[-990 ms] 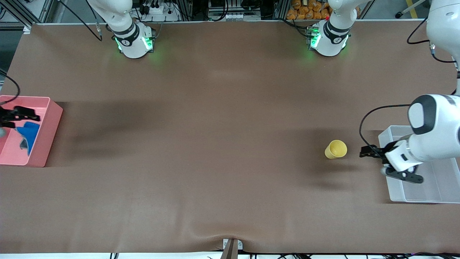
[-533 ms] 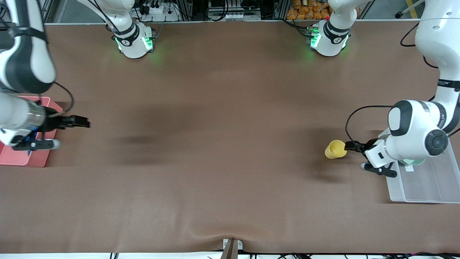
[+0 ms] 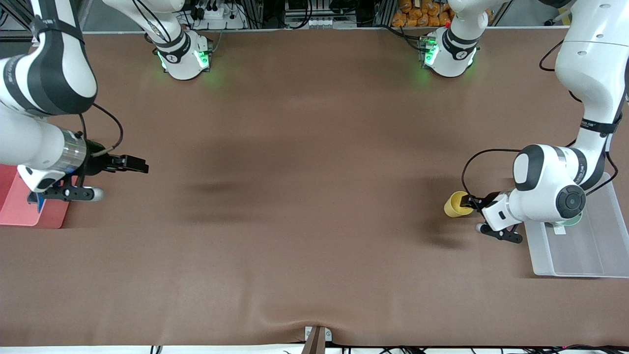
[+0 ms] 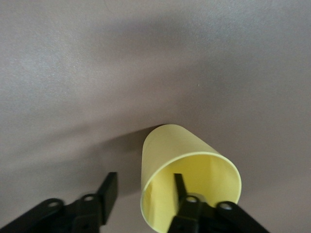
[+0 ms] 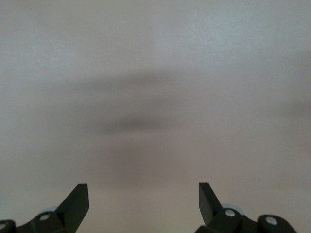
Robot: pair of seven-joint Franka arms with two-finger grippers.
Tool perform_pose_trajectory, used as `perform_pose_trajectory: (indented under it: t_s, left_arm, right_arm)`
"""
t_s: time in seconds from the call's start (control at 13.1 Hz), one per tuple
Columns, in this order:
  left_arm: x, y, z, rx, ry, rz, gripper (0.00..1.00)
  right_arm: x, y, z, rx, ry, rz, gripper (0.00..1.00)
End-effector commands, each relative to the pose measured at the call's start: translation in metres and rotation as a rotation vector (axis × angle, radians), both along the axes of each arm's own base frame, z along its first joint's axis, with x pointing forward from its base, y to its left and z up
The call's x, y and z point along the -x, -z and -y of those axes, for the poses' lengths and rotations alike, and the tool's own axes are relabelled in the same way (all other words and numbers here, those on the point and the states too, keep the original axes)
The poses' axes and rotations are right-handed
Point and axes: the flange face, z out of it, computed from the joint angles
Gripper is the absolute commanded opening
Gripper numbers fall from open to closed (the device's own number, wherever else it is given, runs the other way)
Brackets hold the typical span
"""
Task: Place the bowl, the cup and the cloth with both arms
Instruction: 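Lift the right gripper from the pink bin while the left gripper reaches the cup, then grasp the yellow cup with the left gripper and carry it to the clear bin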
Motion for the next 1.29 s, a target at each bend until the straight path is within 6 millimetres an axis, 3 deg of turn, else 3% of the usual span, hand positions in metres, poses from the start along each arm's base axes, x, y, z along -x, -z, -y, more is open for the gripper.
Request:
perform_pose_trajectory:
  t_s: [0.0,0.08,0.23,0.46,0.61,0.76,0.99,1.14,1.22]
  left_arm:
    - [-0.002,0.001,-0.001,-0.011,-0.009,0.011,0.0]
    - [-0.004,-0.001,-0.001,-0.012,-0.009,0.015,0.0]
    - [-0.011,-0.02,-0.009,-0.019,-0.009,0.051,0.0]
    - [-0.034,-0.083,-0.051,-0.053,0.004,0.131,0.0]
    - [-0.047,-0.124,-0.093,-0.066,0.02,0.207,0.0]
    - [-0.055,-0.15,-0.128,-0.076,0.057,0.269,0.0]
    - [-0.057,-0.175,-0.192,-0.166,0.027,0.32,0.0]
    - [-0.053,-0.172,-0.221,-0.202,-0.013,0.322,0.0]
    - [-0.051,-0.162,-0.246,-0.228,-0.032,0.326,0.0]
  right_arm:
    - [0.037,-0.048,-0.016,0.016,0.118,0.027,1.0]
    - [0.045,-0.064,-0.018,0.018,0.123,0.049,1.0]
    - [0.057,-0.08,-0.026,0.024,0.114,0.056,1.0]
    - [0.058,-0.094,-0.022,0.056,0.105,0.088,1.0]
    - [0.048,-0.121,-0.018,0.064,0.102,0.157,1.0]
    - [0.032,-0.143,-0.013,0.053,0.106,0.199,1.0]
    - [0.026,-0.148,-0.008,0.083,0.104,0.219,1.0]
    - [0.026,-0.153,-0.009,0.081,0.103,0.227,1.0]
    - [0.026,-0.152,-0.011,0.081,0.103,0.225,1.0]
